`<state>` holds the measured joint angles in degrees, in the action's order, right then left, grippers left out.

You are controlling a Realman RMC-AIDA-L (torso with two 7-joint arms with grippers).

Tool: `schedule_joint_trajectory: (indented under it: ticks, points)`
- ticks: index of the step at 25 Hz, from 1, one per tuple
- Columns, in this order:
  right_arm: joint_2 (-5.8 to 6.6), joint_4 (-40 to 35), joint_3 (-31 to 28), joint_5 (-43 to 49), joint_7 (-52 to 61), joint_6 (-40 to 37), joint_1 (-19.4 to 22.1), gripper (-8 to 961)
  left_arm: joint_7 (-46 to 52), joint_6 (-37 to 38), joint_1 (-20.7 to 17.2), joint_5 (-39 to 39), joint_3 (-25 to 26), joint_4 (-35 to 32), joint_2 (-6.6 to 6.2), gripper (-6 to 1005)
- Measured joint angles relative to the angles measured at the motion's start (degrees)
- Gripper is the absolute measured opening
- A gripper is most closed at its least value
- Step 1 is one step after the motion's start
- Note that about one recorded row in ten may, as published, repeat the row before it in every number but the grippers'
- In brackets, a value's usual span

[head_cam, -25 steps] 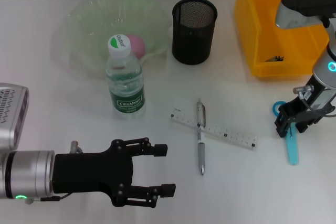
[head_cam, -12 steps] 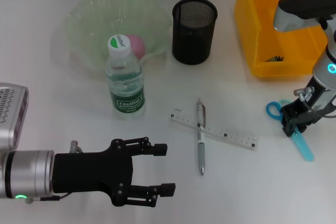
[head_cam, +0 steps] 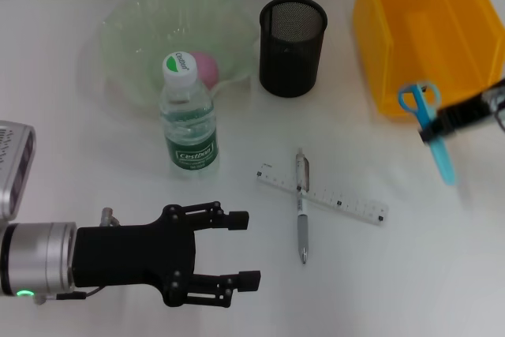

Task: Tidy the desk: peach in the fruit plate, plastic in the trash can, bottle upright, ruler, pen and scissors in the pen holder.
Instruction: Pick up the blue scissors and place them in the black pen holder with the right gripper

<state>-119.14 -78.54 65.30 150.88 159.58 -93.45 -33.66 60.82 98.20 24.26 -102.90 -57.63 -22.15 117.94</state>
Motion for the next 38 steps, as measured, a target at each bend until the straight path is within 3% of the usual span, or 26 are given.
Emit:
schedule_joint_trajectory:
  ticks: [2, 3, 7, 10, 12, 13, 16, 17, 18, 24, 27, 38]
  points:
    - [0.04, -3.5, -7.2, -12.4, -10.4, 0.1, 3.8, 213, 0.7, 1.2, 0.3, -0.2, 0.1, 0.0, -0.22, 829]
    - [0.04, -3.5, -7.2, -12.4, -10.4, 0.1, 3.8, 214, 1.0, 1.5, 0.4, -0.2, 0.1, 0.0, -0.26, 829]
    - [0.07, 1.3, -17.7, -28.4, -25.1, 1.6, 5.5, 216, 2.6, 1.9, 0.6, -0.1, 0.2, 0.0, -0.27, 829]
    - [0.12, 12.0, -24.2, -40.8, -40.2, 5.2, 5.3, 217, 3.2, 1.6, 0.6, -0.1, 0.4, 0.1, 0.04, 829]
    - [0.16, 26.7, -25.0, -52.6, -58.8, 9.7, 3.7, 218, 3.2, 1.5, 0.6, 0.0, 0.6, 0.2, 0.15, 829]
    - [0.16, 26.7, -25.0, -52.6, -58.8, 9.7, 3.7, 218, 3.3, 1.5, 0.6, 0.0, 0.8, 0.3, 0.24, 829]
    - [0.14, 41.3, -24.9, -58.5, -75.7, 14.8, -0.6, 220, 3.3, 1.4, 0.7, 0.0, 0.9, 0.4, 0.45, 829]
    - [-0.06, 49.1, -24.9, -61.1, -84.1, 19.0, -3.8, 220, 3.3, 1.3, 0.7, 0.0, 0.9, 0.4, 0.48, 829]
    - [-0.06, 49.1, -24.9, -61.1, -84.1, 19.0, -3.8, 221, 3.3, 1.3, 0.8, 0.0, 0.9, 0.4, 0.52, 829]
    - [-0.56, 67.6, -24.9, -70.7, -104.2, 30.9, -12.3, 224, 3.3, 1.1, 1.1, 0.1, 0.9, 0.6, 0.55, 829]
    - [-0.72, 70.8, -24.9, -71.6, -107.8, 36.6, -15.2, 225, 3.3, 1.1, 1.1, 0.1, 0.9, 0.6, 0.54, 829]
    - [-0.75, 71.6, -24.4, -71.3, -107.2, 40.4, -16.0, 230, 3.1, 0.9, 1.1, 0.1, 0.9, 0.6, 0.54, 829]
